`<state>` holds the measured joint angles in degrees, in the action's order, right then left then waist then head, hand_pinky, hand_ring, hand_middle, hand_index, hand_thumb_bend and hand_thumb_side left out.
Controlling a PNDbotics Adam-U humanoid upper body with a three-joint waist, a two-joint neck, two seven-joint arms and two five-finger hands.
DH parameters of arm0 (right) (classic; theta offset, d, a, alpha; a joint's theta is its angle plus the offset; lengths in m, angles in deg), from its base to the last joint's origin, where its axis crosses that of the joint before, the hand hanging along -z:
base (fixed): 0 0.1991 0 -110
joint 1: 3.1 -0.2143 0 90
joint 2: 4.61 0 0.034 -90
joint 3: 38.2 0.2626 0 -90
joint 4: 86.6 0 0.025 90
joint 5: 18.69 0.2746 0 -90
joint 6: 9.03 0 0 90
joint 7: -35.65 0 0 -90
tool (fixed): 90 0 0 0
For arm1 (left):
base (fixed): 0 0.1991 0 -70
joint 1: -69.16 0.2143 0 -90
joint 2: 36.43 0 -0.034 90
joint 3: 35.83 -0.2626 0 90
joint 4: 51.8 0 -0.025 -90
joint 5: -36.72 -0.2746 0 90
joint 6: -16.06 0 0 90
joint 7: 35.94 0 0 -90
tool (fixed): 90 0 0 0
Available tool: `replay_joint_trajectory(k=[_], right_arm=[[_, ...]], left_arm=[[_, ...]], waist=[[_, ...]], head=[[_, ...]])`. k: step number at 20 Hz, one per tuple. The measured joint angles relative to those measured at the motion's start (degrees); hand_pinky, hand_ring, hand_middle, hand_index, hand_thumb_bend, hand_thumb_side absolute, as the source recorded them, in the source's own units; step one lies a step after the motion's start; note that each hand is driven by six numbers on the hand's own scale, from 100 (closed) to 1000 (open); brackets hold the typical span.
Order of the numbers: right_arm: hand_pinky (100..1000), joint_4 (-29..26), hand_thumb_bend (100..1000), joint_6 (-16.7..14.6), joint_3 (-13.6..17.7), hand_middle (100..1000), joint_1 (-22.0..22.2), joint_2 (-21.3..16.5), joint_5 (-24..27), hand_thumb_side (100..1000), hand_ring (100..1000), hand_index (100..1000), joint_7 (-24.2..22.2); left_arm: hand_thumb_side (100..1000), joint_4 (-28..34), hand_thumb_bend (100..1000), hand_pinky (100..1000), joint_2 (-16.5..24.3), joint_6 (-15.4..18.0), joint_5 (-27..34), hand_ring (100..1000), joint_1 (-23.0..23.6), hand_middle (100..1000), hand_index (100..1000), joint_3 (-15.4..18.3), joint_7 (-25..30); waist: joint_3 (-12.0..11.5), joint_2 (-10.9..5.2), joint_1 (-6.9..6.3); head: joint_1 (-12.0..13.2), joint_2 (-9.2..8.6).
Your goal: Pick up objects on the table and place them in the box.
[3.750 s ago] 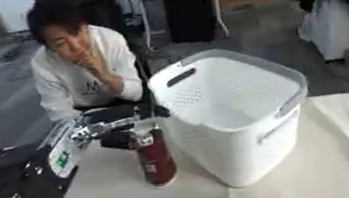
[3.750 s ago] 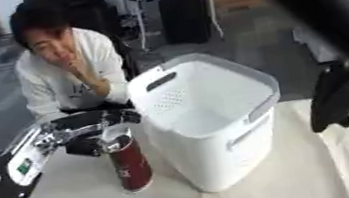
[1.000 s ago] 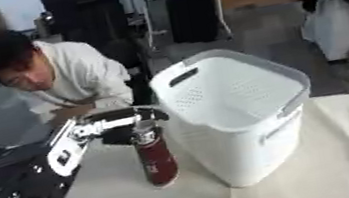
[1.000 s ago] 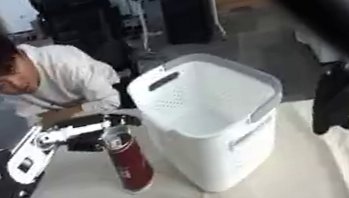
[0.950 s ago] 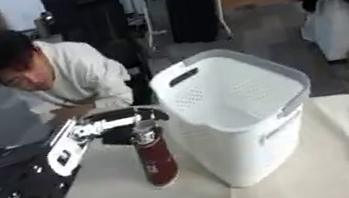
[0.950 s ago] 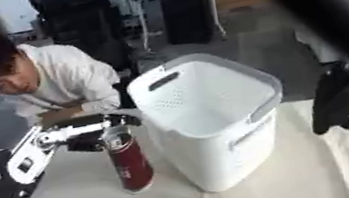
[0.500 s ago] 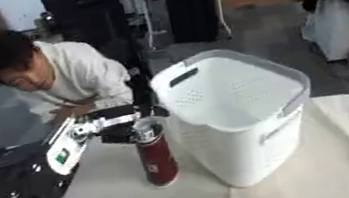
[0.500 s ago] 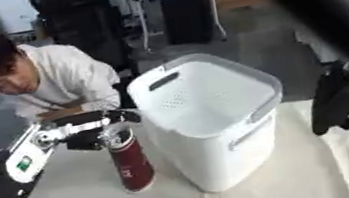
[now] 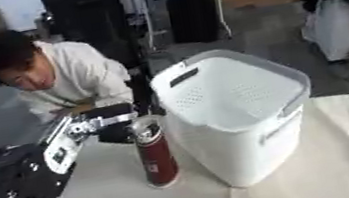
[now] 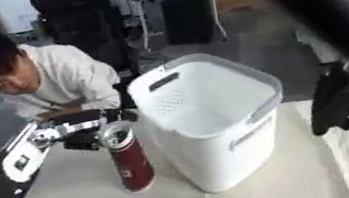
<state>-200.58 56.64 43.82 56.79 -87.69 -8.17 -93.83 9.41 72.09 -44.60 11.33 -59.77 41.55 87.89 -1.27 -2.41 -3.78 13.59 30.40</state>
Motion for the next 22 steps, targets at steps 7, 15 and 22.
replay_joint_trajectory(k=[7, 15, 22], right_arm=[[119, 0.00, 100, 0.15, 0.00, 457, 0.00, 0.00, 0.00, 999, 393, 646, -0.15], [121, 0.00, 100, 0.27, 0.00, 457, 0.00, 0.00, 0.00, 1000, 393, 646, -0.27], [122, 0.00, 100, 0.48, 0.00, 457, 0.00, 0.00, 0.00, 1000, 393, 646, -0.48]], left_arm=[[1000, -0.44, 242, 1000, 0.00, -1.24, -2.11, 1000, 0.02, 1000, 1000, 0.18, 1.24], [1000, -0.88, 253, 1000, -0.01, -2.11, -2.67, 1000, 0.03, 1000, 1000, 0.32, 2.11], [1000, -1.25, 283, 1000, -0.06, -2.61, -2.49, 1000, 0.04, 1000, 1000, 0.32, 2.61]], waist=[[-0.06, -0.01, 0.00], [-0.07, -0.01, 0.01], [-0.07, -0.01, 0.02]], head=[[0.00, -0.01], [0.00, -0.01], [0.00, -0.03]])
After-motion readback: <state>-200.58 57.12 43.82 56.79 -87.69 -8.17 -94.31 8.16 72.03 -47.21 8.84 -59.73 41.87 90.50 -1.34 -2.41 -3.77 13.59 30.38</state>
